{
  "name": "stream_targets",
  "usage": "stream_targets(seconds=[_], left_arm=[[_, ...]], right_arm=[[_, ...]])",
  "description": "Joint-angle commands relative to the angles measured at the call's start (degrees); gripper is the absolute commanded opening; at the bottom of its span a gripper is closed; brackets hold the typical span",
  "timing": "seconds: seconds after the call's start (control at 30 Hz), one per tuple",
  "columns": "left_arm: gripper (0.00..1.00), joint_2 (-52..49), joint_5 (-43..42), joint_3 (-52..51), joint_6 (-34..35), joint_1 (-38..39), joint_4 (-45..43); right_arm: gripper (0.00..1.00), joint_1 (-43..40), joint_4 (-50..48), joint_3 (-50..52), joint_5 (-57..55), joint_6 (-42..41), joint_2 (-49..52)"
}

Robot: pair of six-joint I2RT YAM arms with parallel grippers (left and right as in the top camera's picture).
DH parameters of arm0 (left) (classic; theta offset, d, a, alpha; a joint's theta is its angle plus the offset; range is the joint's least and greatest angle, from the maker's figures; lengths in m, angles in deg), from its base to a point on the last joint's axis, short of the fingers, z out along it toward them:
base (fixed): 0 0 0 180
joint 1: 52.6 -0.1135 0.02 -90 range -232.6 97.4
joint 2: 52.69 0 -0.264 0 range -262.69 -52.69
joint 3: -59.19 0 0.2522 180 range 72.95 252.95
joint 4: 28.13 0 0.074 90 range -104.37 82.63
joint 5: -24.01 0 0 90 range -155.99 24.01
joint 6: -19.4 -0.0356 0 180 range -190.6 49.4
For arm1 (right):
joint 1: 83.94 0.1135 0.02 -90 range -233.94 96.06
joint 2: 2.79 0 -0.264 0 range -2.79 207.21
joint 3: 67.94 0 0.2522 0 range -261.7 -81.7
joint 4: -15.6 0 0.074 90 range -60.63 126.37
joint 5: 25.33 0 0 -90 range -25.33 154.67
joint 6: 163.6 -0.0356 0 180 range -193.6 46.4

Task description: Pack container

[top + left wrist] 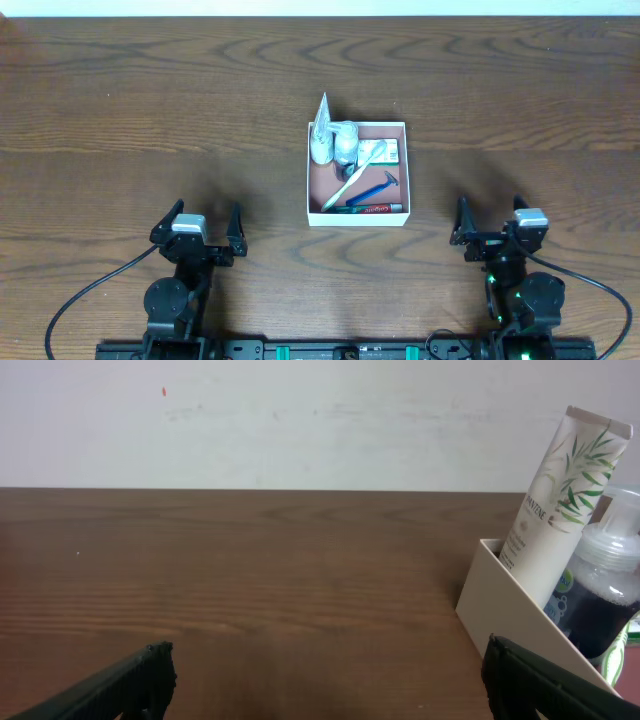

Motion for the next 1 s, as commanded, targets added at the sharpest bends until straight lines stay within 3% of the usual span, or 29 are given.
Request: stream_targets(seconds=[0.0,0.97], left_arm=[[0.98,0.3,-1.1,-0.8,-0.4,-0.3,2.1],[0.98,0.3,-1.1,-0.8,-0.4,-0.3,2.1]], right_arm=[[0.99,0.5,1.5,0.2,-0.6,3.4,-2.6],[0.99,0.3,1.5,0.2,-0.5,5.6,-4.8]])
